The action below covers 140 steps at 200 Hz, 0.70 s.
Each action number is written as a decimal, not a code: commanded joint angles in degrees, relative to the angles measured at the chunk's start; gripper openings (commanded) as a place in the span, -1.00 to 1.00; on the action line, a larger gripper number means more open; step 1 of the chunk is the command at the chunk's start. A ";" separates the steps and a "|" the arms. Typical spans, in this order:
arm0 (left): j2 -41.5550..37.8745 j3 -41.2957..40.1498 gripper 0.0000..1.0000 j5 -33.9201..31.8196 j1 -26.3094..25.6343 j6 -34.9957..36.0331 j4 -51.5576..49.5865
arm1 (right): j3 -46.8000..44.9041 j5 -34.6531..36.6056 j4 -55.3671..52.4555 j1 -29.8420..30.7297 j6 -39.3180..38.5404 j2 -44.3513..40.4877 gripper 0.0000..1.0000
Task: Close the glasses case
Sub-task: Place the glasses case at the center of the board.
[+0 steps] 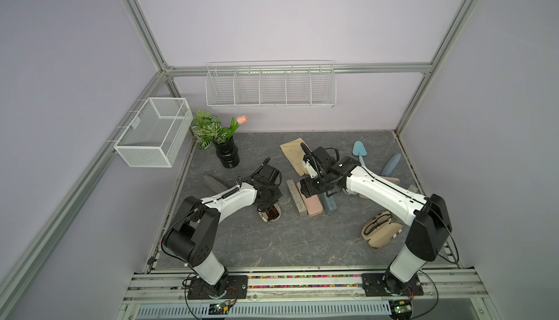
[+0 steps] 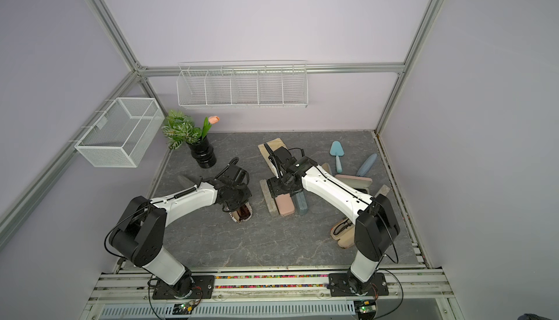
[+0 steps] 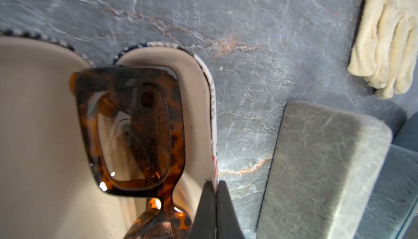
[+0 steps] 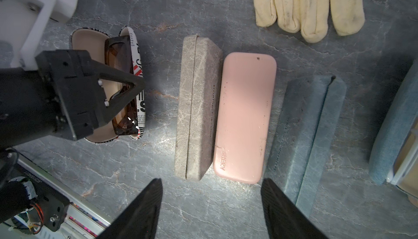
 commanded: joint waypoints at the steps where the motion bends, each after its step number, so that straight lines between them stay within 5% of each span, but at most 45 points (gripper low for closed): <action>1: 1.28 2.36 -0.91 0.53 -0.50 0.97 1.05 | -0.73 0.64 -1.40 -0.31 0.89 -1.47 0.44; 39: 1.66 3.59 -0.85 0.07 -1.33 1.17 -0.04 | -0.86 0.72 -1.15 -0.35 0.78 -1.69 0.44; 92: -0.05 4.46 -0.42 -1.14 -1.75 1.02 -1.68 | -1.84 0.70 -1.05 -0.45 1.24 -3.07 0.45; 140: -3.67 6.67 -0.33 -2.65 -1.89 1.90 -4.71 | -1.21 0.14 -1.14 -0.42 1.21 -4.62 0.46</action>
